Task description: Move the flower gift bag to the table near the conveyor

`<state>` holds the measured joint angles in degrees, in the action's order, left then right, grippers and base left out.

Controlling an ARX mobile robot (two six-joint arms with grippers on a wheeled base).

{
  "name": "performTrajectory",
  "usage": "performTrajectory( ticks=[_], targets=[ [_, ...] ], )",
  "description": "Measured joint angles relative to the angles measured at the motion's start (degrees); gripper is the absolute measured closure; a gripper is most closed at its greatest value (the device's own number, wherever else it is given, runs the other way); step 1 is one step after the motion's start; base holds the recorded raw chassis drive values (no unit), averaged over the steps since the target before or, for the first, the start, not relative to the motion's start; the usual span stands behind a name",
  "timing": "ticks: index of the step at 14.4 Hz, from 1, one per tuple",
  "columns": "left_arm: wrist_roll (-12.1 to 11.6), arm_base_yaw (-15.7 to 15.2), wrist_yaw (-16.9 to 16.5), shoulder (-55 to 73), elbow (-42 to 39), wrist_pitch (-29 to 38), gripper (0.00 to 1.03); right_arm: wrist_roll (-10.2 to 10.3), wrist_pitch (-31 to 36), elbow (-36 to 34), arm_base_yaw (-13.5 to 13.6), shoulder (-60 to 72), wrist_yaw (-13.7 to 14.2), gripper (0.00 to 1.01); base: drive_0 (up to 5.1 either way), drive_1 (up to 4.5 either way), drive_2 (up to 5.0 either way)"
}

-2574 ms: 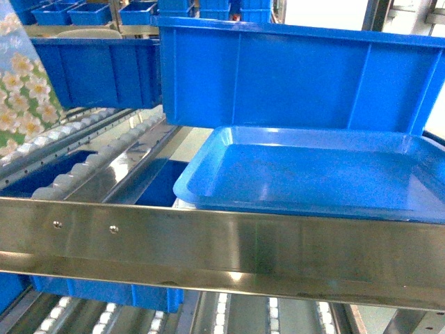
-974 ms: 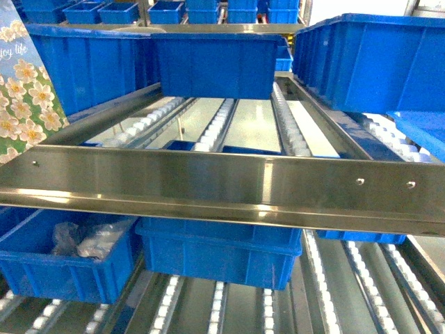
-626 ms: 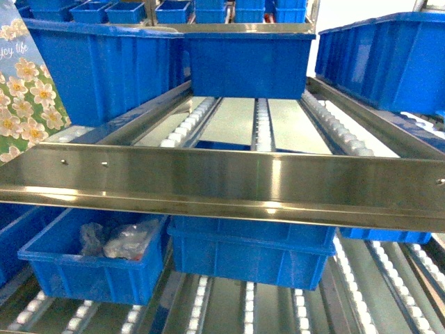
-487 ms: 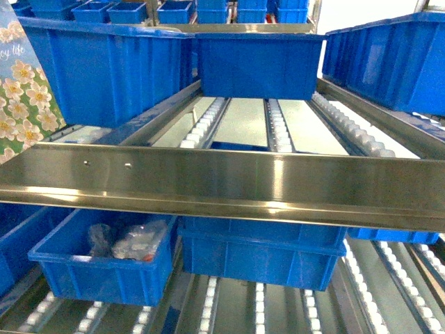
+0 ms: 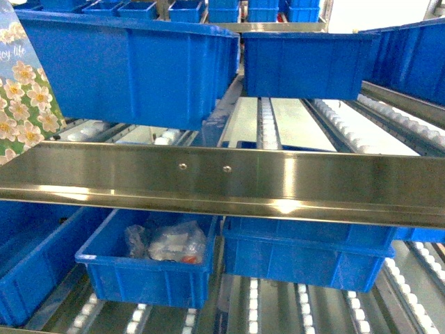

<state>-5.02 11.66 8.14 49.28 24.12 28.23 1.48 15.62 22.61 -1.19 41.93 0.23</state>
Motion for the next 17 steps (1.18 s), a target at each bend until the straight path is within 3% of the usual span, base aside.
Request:
performTrajectory(
  ticks=[17],
  targets=[
    [0.0,0.0,0.0,0.0,0.0,0.1,1.01,0.0,0.1,0.0,0.0,0.0,0.0,0.98,-4.9,2.48,2.5]
  ],
)
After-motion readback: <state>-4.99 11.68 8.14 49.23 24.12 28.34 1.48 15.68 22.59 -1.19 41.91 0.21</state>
